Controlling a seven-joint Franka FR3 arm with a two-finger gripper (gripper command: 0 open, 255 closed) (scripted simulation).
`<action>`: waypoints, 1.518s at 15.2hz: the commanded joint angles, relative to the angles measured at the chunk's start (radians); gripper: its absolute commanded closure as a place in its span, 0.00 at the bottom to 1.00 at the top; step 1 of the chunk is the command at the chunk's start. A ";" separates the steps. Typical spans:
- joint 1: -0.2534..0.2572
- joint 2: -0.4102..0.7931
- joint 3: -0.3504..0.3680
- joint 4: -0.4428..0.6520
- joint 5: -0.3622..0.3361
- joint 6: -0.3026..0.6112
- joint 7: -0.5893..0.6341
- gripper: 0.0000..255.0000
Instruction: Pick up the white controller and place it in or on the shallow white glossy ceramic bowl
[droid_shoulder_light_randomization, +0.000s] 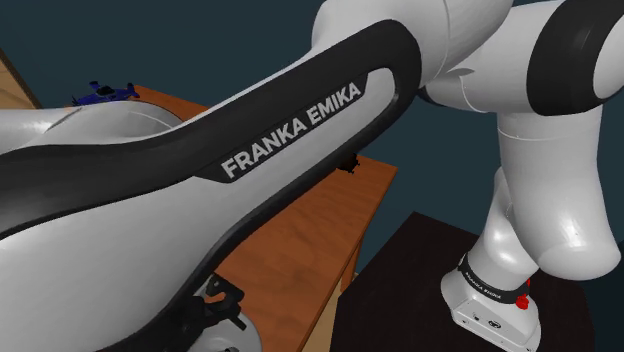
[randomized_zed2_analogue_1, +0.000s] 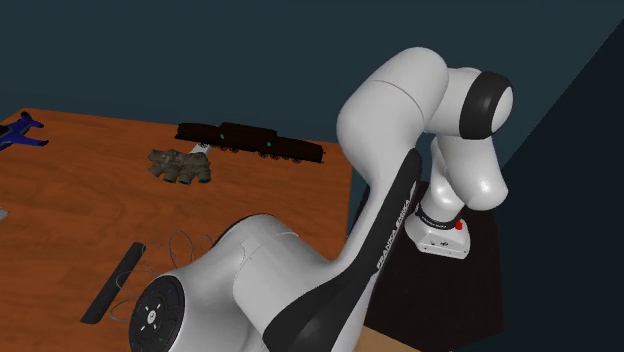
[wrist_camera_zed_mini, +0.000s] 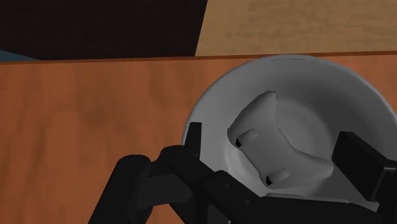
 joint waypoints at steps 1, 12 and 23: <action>-0.006 -0.007 0.003 -0.033 0.007 0.023 -0.005 0.00; -0.017 -0.018 0.004 -0.110 0.010 0.089 -0.006 0.00; -0.017 -0.018 0.004 -0.110 0.011 0.089 -0.006 1.00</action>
